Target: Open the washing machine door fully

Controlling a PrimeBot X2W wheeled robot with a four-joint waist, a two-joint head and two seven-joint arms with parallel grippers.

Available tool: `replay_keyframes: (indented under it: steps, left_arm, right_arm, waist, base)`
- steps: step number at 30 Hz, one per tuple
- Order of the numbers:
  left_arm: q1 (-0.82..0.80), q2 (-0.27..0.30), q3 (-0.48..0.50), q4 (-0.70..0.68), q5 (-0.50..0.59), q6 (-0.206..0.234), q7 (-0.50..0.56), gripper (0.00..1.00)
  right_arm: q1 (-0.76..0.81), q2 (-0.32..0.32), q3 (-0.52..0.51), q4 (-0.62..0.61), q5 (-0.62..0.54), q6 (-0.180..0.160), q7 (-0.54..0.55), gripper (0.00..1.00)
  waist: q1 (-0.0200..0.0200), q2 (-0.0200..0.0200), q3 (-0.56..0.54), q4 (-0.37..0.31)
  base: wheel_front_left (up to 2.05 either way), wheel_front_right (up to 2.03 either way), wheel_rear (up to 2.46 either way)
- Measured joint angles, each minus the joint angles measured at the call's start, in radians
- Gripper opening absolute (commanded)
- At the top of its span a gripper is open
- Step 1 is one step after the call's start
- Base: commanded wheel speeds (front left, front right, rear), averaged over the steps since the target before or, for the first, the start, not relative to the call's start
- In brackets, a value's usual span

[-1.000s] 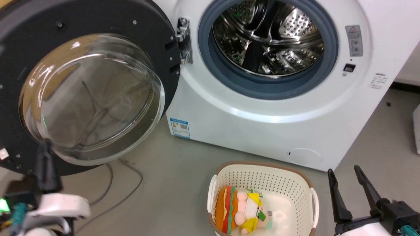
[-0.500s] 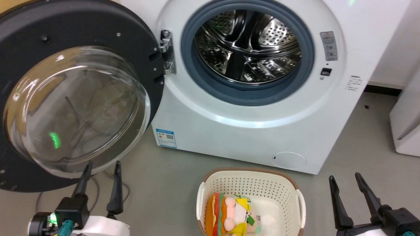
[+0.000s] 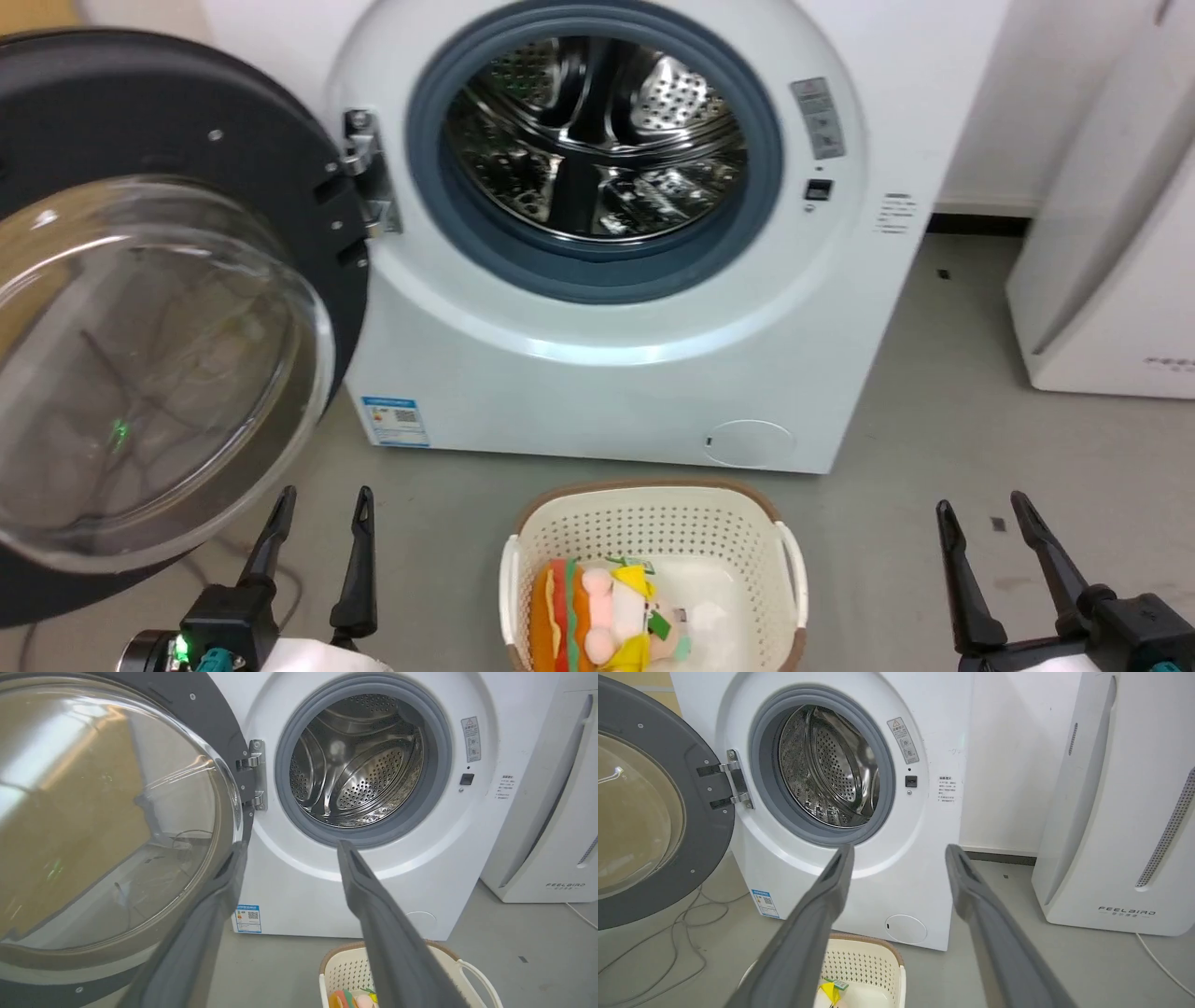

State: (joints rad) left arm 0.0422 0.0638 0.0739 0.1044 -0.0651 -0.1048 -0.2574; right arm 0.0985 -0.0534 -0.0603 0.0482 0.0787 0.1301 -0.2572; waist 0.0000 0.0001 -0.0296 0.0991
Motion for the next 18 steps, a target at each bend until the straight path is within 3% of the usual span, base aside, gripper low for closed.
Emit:
replay_keyframes:
  steps: [4, 5, 18]
  left_arm:
    - [0.001, -0.008, -0.002, 0.005, 0.0, 0.009, 0.0, 1.0]
    - [0.002, -0.009, -0.003, 0.008, 0.0, 0.011, 0.0, 0.0]
    - [0.001, -0.012, -0.004, 0.009, 0.001, 0.015, 0.015, 0.0]
  right_arm:
    - [0.001, 0.0, -0.004, 0.0, -0.001, 0.0, 0.0, 1.0]
    - [0.002, 0.0, -0.005, 0.0, -0.001, 0.0, 0.0, 0.0]
    - [0.0, 0.0, -0.002, 0.001, -0.001, 0.0, 0.015, 0.0]
  waist:
    - [0.0, 0.0, 0.0, -0.035]
    - [0.0, 0.0, 0.0, -0.042]
    - [0.0, 0.0, 0.003, -0.053]
  base:
    - [0.0, 0.0, 0.0]
    - [0.0, 0.0, 0.0]
    - [0.0, 0.0, 0.0]
